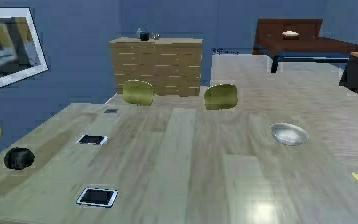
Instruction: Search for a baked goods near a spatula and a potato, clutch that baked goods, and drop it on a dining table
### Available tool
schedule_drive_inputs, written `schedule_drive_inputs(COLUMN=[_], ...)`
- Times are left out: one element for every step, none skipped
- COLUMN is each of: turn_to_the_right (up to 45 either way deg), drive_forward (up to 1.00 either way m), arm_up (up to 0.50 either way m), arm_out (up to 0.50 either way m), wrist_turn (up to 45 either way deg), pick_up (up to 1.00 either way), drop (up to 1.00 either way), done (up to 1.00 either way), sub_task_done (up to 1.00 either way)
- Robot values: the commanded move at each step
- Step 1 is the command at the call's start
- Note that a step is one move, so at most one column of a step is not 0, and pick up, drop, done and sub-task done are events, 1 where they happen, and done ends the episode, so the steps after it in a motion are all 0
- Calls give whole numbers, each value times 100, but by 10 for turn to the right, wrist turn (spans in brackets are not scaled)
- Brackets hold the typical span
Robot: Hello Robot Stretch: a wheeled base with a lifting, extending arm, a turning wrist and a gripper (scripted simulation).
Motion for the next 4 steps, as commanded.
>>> schedule_drive_inputs(turn_to_the_right=[60, 0, -450, -450], drive_forward=[0, 20, 0, 0], arm_up=[0, 0, 0, 0], arm_out=[0, 0, 0, 0], wrist_turn=[0, 0, 0, 0], pick_up=[0, 0, 0, 0], drop=[0, 0, 0, 0], done=[0, 0, 0, 0], sub_task_done=[0, 0, 0, 0])
